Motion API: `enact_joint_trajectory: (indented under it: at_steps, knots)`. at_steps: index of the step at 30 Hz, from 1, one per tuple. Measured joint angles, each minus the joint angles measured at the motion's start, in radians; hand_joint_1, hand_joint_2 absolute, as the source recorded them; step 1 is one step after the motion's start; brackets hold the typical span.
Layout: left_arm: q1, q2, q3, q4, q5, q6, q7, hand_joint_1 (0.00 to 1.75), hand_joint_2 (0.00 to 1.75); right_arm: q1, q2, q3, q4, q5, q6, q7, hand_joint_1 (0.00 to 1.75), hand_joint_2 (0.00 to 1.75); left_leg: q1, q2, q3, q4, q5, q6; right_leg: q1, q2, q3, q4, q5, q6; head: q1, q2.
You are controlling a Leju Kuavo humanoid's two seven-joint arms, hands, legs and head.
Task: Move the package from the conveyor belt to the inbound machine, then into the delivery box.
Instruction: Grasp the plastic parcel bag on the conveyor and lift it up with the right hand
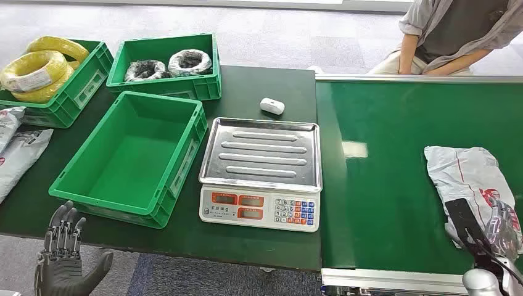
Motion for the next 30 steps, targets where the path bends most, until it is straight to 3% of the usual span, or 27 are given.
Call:
enact_joint_trajectory:
  at_steps: [7,8,11,12,18,24,27,30]
  knots:
    - [-0.035,0.022,-0.044,0.02,0.0,0.033,0.023,0.0,1.75,-0.079,-0.063,-0.018,0.199,0.151,0.05,0.231,0.01,1.75,0.0,-0.001,-0.001,0.0,0.0,0.001,0.0,-0.002,0.001,0.0,0.0,0.0,0.001,0.0]
    - [-0.042,0.024,-0.05,0.024,0.0,0.037,0.025,0.0,1.75,-0.089,-0.067,-0.018,0.225,0.164,0.063,0.253,0.18,1.75,0.0,-0.001,-0.001,0.0,0.0,0.001,0.0,-0.002,0.001,0.0,0.0,0.0,0.0,0.0]
    - [-0.056,0.028,-0.062,0.032,0.0,0.051,0.028,0.0,1.75,-0.128,-0.07,-0.018,0.284,0.192,0.116,0.303,1.4,1.75,0.0,0.0,0.001,0.0,0.0,0.001,0.0,-0.001,0.001,0.0,0.0,0.0,0.0,0.0]
    - [-0.06,0.029,-0.065,0.034,0.0,0.055,0.028,0.0,1.75,-0.143,-0.07,-0.018,0.299,0.198,0.133,0.312,1.66,1.75,0.0,0.001,0.001,0.0,0.0,0.001,0.0,0.0,0.001,0.0,0.0,0.0,0.0,0.0]
    - [-0.066,0.035,-0.076,0.038,0.0,0.069,0.028,0.0,1.75,-0.215,-0.067,-0.017,0.362,0.218,0.2,0.317,1.72,1.75,0.0,0.0,0.0,0.0,0.001,0.001,0.0,-0.001,0.002,0.0,0.0,0.0,0.0,0.0]
    - [-0.067,0.037,-0.082,0.043,0.001,0.086,0.024,0.0,1.75,-0.269,-0.052,-0.016,0.385,0.253,0.142,0.271,1.75,1.75,0.0,-0.001,0.0,0.0,0.001,0.001,0.0,-0.001,0.002,0.0,0.0,0.0,0.0,0.0]
    - [-0.067,0.037,-0.087,0.043,0.001,0.092,0.023,0.0,1.75,-0.291,-0.042,-0.018,0.385,0.243,0.063,0.185,1.75,1.75,0.0,-0.001,0.0,0.0,0.001,0.001,0.0,-0.001,0.002,0.0,0.0,0.0,0.0,0.0]
    - [-0.067,0.036,-0.089,0.043,0.001,0.101,0.023,0.0,1.75,-0.305,-0.026,-0.034,0.372,0.176,-0.024,0.027,1.75,1.75,0.0,-0.001,0.0,0.0,0.001,0.001,0.0,-0.001,0.002,0.0,0.0,0.0,0.0,0.0]
